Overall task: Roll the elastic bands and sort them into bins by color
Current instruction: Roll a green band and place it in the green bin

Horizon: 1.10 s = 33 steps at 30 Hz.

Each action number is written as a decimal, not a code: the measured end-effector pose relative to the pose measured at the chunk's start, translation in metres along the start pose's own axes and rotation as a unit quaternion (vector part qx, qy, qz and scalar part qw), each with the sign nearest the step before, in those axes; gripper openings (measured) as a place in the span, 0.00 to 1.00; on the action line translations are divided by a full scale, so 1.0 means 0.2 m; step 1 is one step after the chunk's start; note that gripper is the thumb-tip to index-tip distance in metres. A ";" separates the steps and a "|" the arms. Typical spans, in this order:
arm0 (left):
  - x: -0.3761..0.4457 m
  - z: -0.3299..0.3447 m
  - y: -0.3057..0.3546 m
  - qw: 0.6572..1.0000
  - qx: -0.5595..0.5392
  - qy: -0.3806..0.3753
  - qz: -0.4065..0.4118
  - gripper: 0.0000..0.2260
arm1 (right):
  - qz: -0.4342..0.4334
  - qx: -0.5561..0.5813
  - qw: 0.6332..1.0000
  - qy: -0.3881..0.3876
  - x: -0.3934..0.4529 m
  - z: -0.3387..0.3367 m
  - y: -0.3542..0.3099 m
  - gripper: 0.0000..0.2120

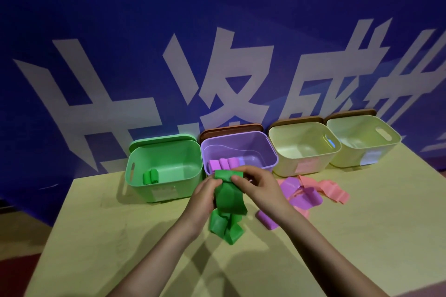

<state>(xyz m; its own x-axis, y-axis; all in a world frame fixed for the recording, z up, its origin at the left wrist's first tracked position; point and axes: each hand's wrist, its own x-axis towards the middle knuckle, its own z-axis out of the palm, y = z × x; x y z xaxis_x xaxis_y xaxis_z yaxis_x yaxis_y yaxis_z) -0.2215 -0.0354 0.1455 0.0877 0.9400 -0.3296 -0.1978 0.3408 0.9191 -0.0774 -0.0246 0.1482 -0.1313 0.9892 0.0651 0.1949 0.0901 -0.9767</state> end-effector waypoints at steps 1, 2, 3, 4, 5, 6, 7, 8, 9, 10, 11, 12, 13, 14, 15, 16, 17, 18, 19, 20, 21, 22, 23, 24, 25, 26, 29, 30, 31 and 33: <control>0.00 0.00 0.00 1.000 -0.010 -0.005 -0.005 0.13 | -0.004 -0.007 1.000 0.010 0.00 0.00 0.01 0.06; 0.00 -0.01 -0.01 1.000 -0.018 -0.012 -0.005 0.13 | -0.007 -0.011 1.000 0.018 -0.01 0.01 0.01 0.06; 0.00 -0.01 -0.01 1.000 -0.019 -0.018 0.001 0.13 | -0.010 -0.011 1.000 0.025 -0.02 0.02 0.02 0.06; 0.00 -0.01 -0.02 1.000 -0.009 -0.018 0.015 0.12 | -0.011 -0.009 0.999 0.031 -0.02 0.04 0.03 0.04; -0.01 -0.01 -0.02 0.999 0.011 -0.015 0.032 0.10 | -0.013 -0.006 0.999 0.038 -0.03 0.05 0.03 0.03; -0.01 -0.01 -0.02 0.998 0.039 -0.010 0.052 0.09 | -0.016 -0.010 0.999 0.046 -0.04 0.05 0.04 0.02; -0.01 0.00 -0.02 0.995 0.069 -0.004 0.075 0.09 | -0.024 -0.020 0.998 0.052 -0.04 0.06 0.04 0.02; -0.01 0.00 -0.02 0.990 0.098 -0.002 0.101 0.08 | -0.037 -0.028 0.997 0.056 -0.05 0.06 0.04 0.02; 0.00 0.00 -0.03 0.985 0.118 -0.003 0.128 0.08 | -0.051 -0.030 0.997 0.058 -0.06 0.05 0.04 0.02; -0.01 0.00 -0.03 0.980 0.128 -0.006 0.151 0.07 | -0.063 -0.030 0.996 0.061 -0.06 0.05 0.03 0.03; -0.02 0.00 -0.03 0.977 0.133 -0.006 0.169 0.08 | -0.070 -0.031 0.995 0.063 -0.07 0.05 0.02 0.03; -0.02 0.00 -0.03 0.975 0.134 -0.005 0.178 0.09 | -0.073 -0.029 0.995 0.064 -0.07 0.05 0.02 0.03; -0.02 0.00 -0.04 0.975 0.125 -0.003 0.183 0.09 | -0.071 -0.022 0.995 0.064 -0.07 0.05 0.02 0.02; -0.03 0.01 -0.04 0.977 0.110 0.002 0.184 0.08 | -0.064 -0.009 0.996 0.064 -0.06 0.05 0.02 0.01; -0.03 0.01 -0.04 0.980 0.088 0.008 0.178 0.06 | -0.053 0.010 0.997 0.064 -0.06 0.06 0.03 0.01; -0.03 0.01 -0.04 0.985 0.061 0.017 0.162 0.05 | -0.042 0.030 0.997 0.064 -0.06 0.06 0.02 0.02; -0.03 0.02 -0.03 0.990 0.029 0.021 0.138 0.06 | -0.034 0.050 0.996 0.063 -0.05 0.06 0.02 0.03; -0.03 0.02 -0.03 0.994 -0.006 0.018 0.109 0.10 | -0.028 0.068 0.995 0.061 -0.05 0.07 0.02 0.06; -0.03 0.02 -0.02 0.996 -0.040 0.011 0.079 0.13 | -0.022 0.083 0.994 0.062 -0.05 0.06 0.02 0.08; -0.04 0.03 -0.01 0.996 -0.065 0.002 0.054 0.16 | -0.018 0.096 0.993 0.067 -0.04 0.06 0.01 0.09; -0.04 0.03 -0.01 0.996 -0.076 -0.003 0.037 0.17 | -0.012 0.109 0.991 0.076 -0.04 0.06 0.00 0.09; -0.04 0.02 0.00 0.997 -0.071 -0.006 0.023 0.17 | -0.004 0.120 0.989 0.086 -0.04 0.06 0.00 0.09; -0.05 0.02 0.00 0.998 -0.058 -0.009 0.012 0.16 | 0.002 0.126 0.988 0.094 -0.03 0.06 0.00 0.08; -0.05 0.02 -0.01 0.999 -0.043 -0.012 0.003 0.15 | 0.005 0.121 0.988 0.100 -0.03 0.06 0.00 0.09; -0.06 0.03 -0.01 0.999 -0.034 -0.013 -0.006 0.14 | 0.002 0.106 0.989 0.102 -0.03 0.06 0.01 0.10; -0.06 0.03 -0.01 1.000 -0.026 -0.008 -0.010 0.14 | -0.005 0.083 0.991 0.103 -0.04 0.06 0.02 0.11; -0.08 0.04 -0.02 1.000 0.003 0.016 -0.001 0.13 | -0.025 0.035 0.993 0.108 -0.05 0.06 0.04 0.13; -0.07 0.04 -0.02 1.000 0.011 0.023 0.005 0.13 | -0.030 0.030 0.993 0.110 -0.05 0.06 0.04 0.13; -0.07 0.04 -0.03 0.999 0.018 0.029 0.011 0.13 | -0.036 0.023 0.993 0.112 -0.06 0.06 0.04 0.13; -0.08 0.05 -0.03 0.999 0.030 0.035 0.026 0.13 | -0.051 0.006 0.992 0.111 -0.06 0.06 0.05 0.13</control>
<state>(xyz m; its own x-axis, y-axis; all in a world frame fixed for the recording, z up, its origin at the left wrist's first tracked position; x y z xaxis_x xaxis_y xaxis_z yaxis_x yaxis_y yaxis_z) -0.2124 -0.0518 0.1471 0.0089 0.9561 -0.2929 -0.1420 0.2912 0.9461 -0.0855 -0.0374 0.1357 0.0685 0.9763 0.2053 0.1804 0.1903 -0.9650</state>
